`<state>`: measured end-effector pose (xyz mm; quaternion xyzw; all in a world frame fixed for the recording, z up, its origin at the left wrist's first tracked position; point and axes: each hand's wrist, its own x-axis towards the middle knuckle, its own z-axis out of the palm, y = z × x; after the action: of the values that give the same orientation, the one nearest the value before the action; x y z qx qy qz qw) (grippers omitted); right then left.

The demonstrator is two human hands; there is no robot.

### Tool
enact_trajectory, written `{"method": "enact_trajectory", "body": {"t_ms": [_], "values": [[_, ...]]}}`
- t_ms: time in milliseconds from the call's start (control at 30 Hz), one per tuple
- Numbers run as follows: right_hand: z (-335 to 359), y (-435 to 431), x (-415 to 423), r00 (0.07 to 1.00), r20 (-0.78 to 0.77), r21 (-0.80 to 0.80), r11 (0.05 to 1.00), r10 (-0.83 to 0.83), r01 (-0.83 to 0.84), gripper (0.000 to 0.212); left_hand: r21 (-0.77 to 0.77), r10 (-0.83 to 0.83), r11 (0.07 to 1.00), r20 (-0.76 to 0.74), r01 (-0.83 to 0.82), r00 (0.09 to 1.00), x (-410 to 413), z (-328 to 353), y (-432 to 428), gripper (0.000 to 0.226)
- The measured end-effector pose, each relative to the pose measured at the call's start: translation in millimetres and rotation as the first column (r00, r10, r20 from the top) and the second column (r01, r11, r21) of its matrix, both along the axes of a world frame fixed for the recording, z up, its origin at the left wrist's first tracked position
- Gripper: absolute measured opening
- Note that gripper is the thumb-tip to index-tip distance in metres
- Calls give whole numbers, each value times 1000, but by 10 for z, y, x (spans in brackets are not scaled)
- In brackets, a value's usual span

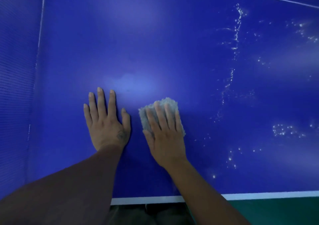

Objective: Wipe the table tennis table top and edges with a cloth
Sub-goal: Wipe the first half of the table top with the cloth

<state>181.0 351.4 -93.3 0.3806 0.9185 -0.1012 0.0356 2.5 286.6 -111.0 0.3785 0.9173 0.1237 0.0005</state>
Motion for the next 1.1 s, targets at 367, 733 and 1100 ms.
{"method": "enact_trajectory", "body": {"t_ms": [367, 733, 1100], "values": [[34, 712, 605, 839, 142, 55, 850, -526, 524, 67, -65, -9, 998, 62, 13, 998, 34, 115, 3, 69], [50, -605, 464, 994, 26, -1, 994, -106, 106, 66, -87, -100, 990, 92, 108, 991, 85, 108, -250, 64], [35, -238, 730, 917, 54, 4, 918, -396, 396, 66, -138, 20, 990, 79, -9, 997, 648, 70, -854, 62]]}}
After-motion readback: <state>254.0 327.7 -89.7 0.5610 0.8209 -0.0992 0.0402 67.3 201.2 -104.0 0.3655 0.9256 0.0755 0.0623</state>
